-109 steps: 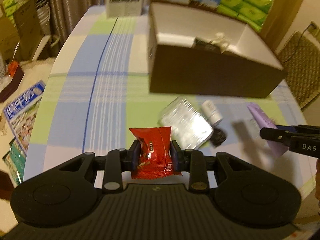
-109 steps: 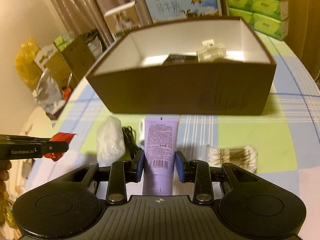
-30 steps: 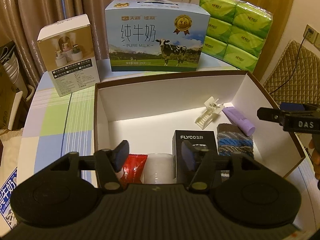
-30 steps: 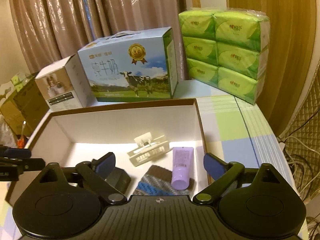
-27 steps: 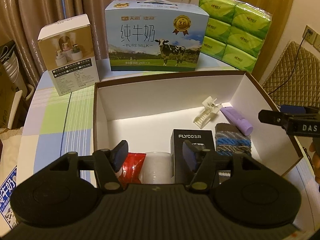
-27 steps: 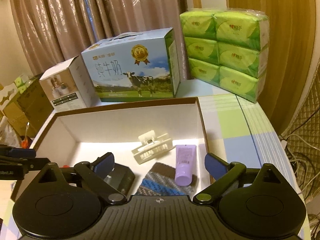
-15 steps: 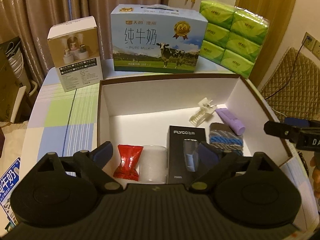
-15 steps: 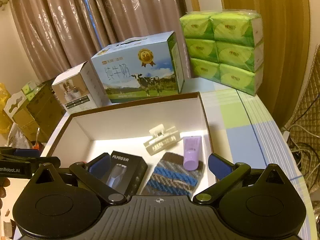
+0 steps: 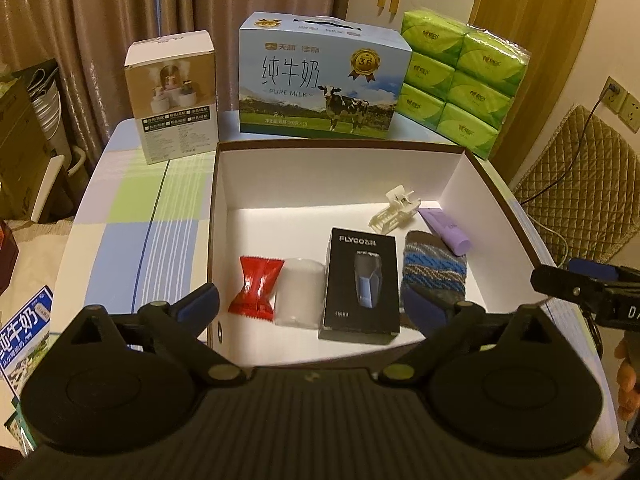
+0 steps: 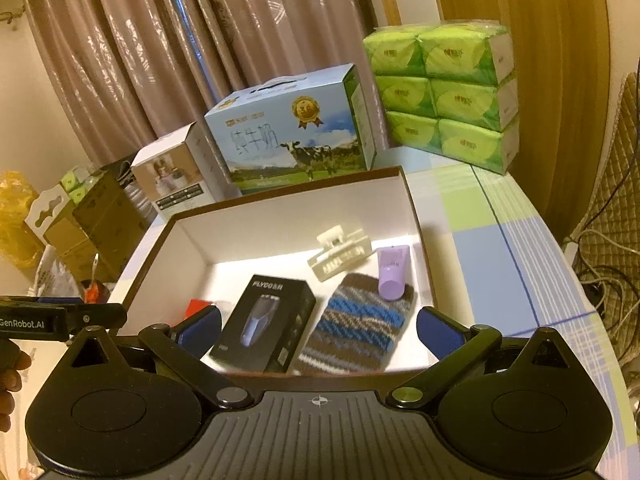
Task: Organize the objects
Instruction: 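Withdraw both tools from the box toward the floss box and cotton swabs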
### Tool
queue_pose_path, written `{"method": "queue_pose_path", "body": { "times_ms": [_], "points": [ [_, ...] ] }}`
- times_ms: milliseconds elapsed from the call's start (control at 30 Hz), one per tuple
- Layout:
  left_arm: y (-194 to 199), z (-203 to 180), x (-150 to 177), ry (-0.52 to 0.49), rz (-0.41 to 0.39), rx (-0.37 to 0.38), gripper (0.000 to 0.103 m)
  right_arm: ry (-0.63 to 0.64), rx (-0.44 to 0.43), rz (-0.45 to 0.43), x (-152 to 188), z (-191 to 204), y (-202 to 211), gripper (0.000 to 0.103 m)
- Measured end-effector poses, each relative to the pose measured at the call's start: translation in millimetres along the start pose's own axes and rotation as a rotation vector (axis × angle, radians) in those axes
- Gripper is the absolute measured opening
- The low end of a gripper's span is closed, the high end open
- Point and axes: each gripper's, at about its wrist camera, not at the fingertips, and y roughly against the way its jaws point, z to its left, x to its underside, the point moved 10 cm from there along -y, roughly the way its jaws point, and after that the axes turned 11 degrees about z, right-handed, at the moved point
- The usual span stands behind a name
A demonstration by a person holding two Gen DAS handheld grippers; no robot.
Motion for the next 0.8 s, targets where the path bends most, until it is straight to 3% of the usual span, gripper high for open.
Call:
{"method": "queue_pose_path", "body": {
  "times_ms": [367, 800],
  "points": [
    [18.5, -0.9, 34.7, 0.018, 0.013, 0.007, 0.097, -0.011, -0.015, 0.036, 38.0, 6.1, 16.3, 0.101],
    [35.3, 20.9, 98.9, 0.076, 0.048, -0.010, 0.097, -0.044, 0.003, 0.100, 94.8, -4.8, 31.7, 0.101]
  ]
}}
